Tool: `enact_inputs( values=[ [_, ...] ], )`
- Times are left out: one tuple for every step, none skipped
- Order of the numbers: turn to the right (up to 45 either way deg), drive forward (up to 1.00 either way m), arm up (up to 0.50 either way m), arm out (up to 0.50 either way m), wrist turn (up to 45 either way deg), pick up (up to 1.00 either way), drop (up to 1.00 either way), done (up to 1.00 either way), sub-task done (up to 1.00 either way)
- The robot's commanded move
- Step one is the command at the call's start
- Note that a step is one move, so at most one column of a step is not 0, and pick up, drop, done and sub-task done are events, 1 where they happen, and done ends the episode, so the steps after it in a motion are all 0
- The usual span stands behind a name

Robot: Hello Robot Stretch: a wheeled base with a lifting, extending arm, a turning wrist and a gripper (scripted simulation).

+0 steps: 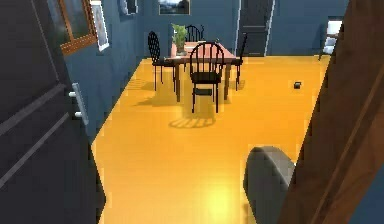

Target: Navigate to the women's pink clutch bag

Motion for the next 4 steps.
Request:
enact_inputs(
  values=[
    [0.0,0.65,0.0,0.0,0.0,0.0,0.0,0.0,0.0],
    [0.0,1.0,0.0,0.0,0.0,0.0,0.0,0.0,0.0],
    [12.0,0.0,0.0,0.0,0.0,0.0,0.0,0.0,0.0],
    [0.0,0.2,0.0,0.0,0.0,0.0,0.0,0.0,0.0]
  ],
)
